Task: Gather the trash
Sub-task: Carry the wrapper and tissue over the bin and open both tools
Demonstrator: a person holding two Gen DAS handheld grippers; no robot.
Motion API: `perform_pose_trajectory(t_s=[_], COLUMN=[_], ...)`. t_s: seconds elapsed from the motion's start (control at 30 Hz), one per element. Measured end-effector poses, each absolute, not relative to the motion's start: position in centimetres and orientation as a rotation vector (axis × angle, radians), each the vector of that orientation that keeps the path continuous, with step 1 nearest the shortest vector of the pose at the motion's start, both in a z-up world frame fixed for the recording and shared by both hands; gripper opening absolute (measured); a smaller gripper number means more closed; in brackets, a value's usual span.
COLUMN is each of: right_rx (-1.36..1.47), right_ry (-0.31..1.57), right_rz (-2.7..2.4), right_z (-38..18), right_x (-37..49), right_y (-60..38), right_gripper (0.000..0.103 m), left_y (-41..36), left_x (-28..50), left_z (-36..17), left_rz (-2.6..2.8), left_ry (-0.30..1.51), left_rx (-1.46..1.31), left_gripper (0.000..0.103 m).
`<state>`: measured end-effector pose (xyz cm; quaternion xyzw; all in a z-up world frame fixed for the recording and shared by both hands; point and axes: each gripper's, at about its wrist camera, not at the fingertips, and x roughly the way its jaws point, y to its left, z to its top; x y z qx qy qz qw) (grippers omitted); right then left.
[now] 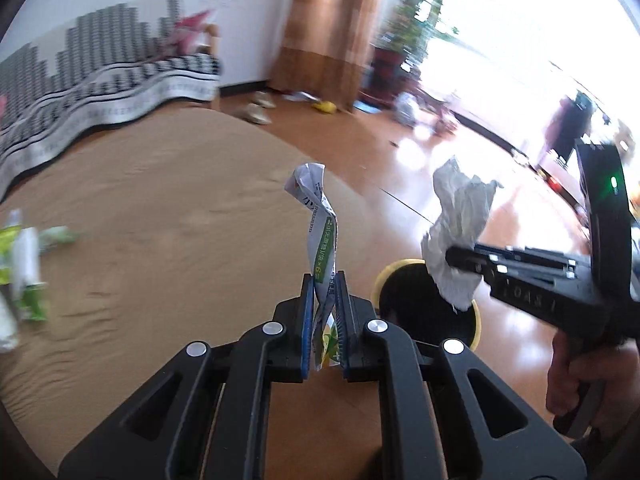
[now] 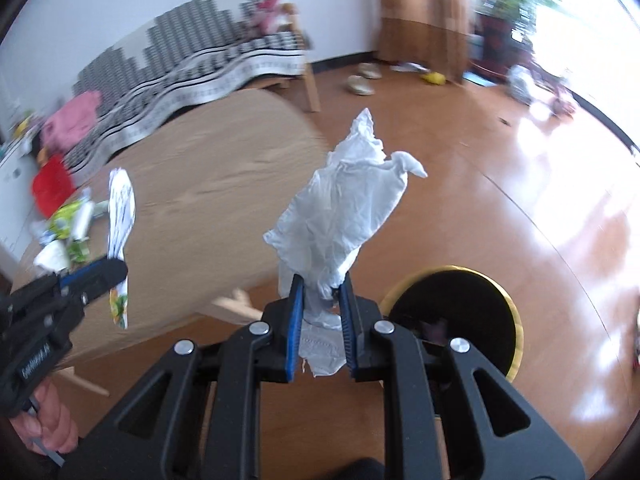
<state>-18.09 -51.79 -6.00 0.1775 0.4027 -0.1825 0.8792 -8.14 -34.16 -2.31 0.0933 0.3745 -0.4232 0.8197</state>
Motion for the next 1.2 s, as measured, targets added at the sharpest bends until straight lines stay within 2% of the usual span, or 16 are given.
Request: perform_pose_trajectory(t_s=[0.37, 0.7, 1.1, 1.2], right_rx=[0.439, 0.506, 0.538, 0.550], right_ry=[0.980, 1.016, 1.024, 1.018], right_rz=[-0.519, -0.565, -0.591, -0.590], right_z=[-11.5, -12.6, -13.1, -13.0], right_x=[-26.0, -27.4, -26.9, -26.8], right_y=[-58.5, -60.2, -61.5, -61.7], right_gripper=[0.018, 0.018, 0.018, 0.018], left_y=[-44.9, -50.1, -52.2, -52.2], left_x=[-13.2, -11.7, -11.5, -11.9], left_z=[-9.3, -14.6, -16.1, -16.0], left_rz=[-1.078, -1.107, -1.128, -1.127], left_ry=[0.935, 1.046, 1.077, 1.076], left_rx=[0.311, 0.307, 0.314, 0.318], left_gripper=[0.010, 0.010, 0.010, 0.016])
